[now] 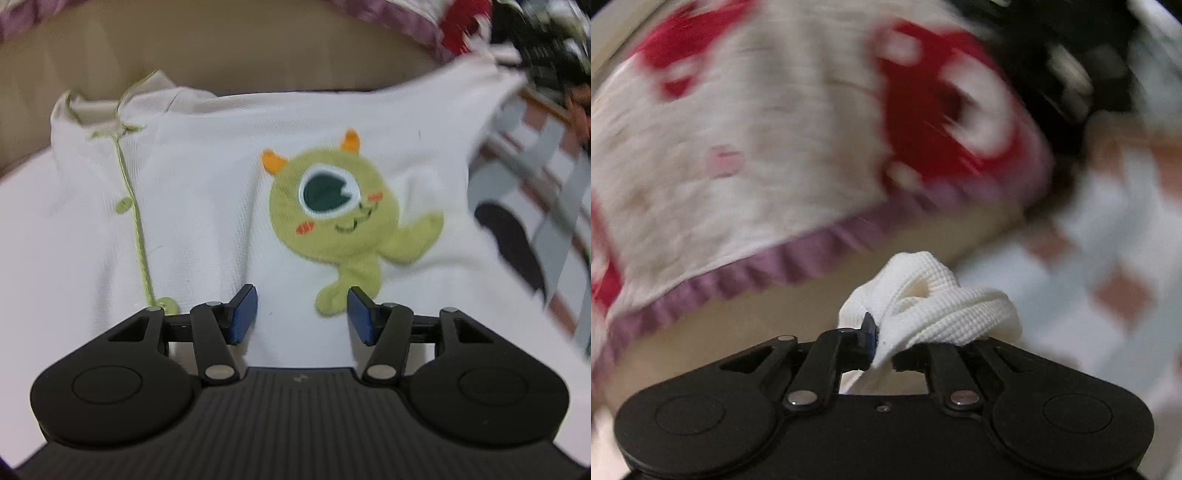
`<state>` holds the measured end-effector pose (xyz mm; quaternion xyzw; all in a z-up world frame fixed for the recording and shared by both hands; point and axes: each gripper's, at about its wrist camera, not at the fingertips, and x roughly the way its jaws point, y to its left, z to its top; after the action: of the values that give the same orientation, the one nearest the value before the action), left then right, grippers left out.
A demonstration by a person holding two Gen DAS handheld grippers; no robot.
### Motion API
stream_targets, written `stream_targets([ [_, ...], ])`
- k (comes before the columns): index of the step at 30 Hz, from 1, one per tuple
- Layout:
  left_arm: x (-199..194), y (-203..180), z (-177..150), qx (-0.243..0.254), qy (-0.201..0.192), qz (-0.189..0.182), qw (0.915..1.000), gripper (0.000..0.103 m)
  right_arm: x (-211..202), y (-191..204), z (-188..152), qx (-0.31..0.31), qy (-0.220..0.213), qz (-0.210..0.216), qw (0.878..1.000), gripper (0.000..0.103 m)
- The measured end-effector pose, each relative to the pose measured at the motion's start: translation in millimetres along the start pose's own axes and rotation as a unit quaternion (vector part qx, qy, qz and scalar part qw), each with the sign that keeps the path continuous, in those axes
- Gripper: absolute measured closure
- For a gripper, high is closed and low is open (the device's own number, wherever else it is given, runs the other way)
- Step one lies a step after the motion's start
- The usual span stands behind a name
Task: Fold clothes
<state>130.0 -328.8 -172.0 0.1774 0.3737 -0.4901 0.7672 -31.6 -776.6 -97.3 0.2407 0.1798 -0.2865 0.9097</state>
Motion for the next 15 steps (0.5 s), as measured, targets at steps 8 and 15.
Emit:
stream_targets([
  [8,-4,-2,6,0.028,0.006,0.012,0.9995,0.049,32,-69,-18,0.050,0.082,-0.159,0.983,0.085],
  [15,-4,-3,5,0.031,0.006,0.014,0.9994,0.048,29,-110,-24,0.195,0.099,-0.161,0.963,0.084],
])
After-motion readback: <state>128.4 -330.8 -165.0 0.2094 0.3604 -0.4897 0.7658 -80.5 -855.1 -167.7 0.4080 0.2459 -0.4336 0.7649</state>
